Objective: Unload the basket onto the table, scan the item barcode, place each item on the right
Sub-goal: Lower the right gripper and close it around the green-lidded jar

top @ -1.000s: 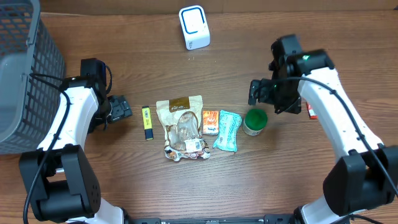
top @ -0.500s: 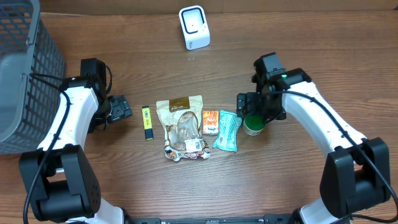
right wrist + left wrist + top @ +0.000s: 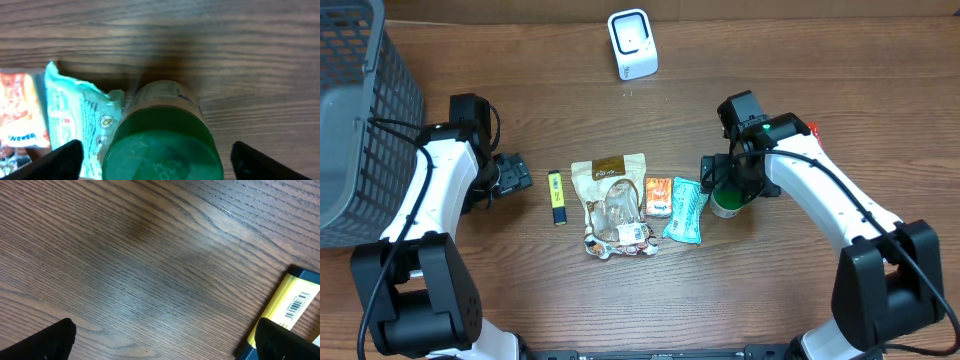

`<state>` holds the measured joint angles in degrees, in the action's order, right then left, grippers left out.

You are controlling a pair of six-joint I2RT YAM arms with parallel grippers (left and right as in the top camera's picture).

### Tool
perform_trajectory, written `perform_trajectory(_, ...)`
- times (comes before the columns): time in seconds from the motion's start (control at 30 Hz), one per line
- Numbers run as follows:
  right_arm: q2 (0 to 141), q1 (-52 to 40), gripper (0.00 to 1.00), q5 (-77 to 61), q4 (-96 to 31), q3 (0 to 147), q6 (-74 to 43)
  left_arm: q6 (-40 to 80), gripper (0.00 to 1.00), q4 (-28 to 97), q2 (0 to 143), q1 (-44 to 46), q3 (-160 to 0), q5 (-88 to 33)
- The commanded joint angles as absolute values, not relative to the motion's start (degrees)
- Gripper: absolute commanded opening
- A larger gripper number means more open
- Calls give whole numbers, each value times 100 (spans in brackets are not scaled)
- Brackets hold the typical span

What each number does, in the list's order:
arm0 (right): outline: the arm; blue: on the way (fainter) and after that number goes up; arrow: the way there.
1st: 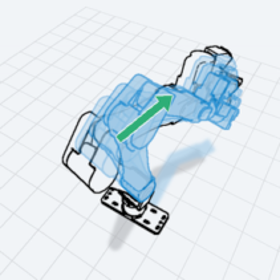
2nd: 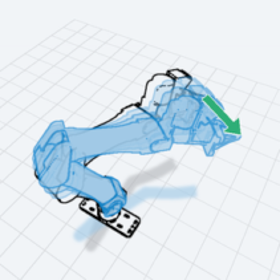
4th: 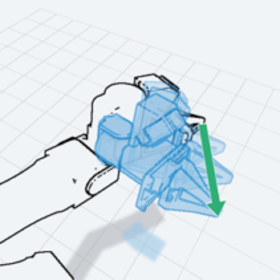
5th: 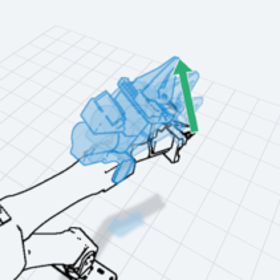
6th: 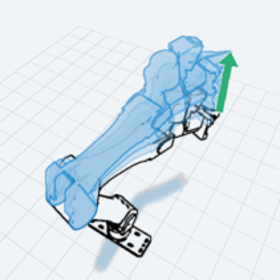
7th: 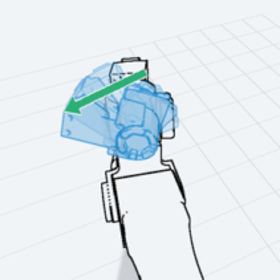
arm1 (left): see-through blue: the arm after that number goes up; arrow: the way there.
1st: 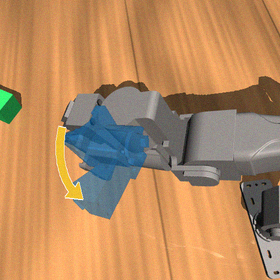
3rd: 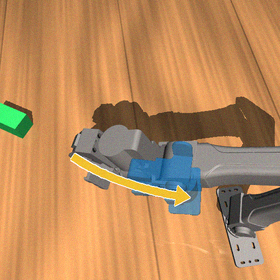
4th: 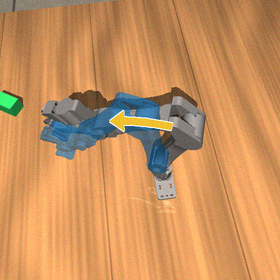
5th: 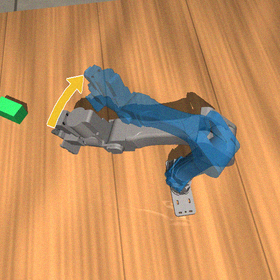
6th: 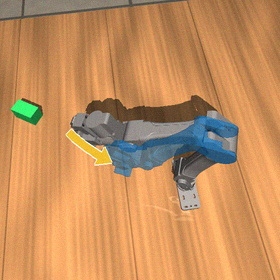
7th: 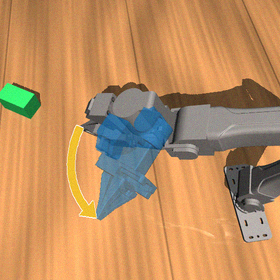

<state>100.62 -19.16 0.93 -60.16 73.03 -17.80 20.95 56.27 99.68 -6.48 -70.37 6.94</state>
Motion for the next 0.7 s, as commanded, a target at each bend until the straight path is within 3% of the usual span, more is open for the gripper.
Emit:
perform_trajectory(0.0,10278,-1944,86,187,-6018,7227,-1848,2032,100,5627,9996,-635,-7017,749)
perform_trajectory(0.13,10326,-1944,69,187,-6077,7227,-1850,2032,100,5627,9996,-635,-7017,749)
perform_trajectory(0.43,10326,-1778,65,740,-6434,7227,-2845,2032,100,5627,9996,-635,-7017,749)
perform_trajectory(0.67,10326,-1492,70,746,-6399,7279,-2668,2032,100,5627,9996,-635,-7017,749)
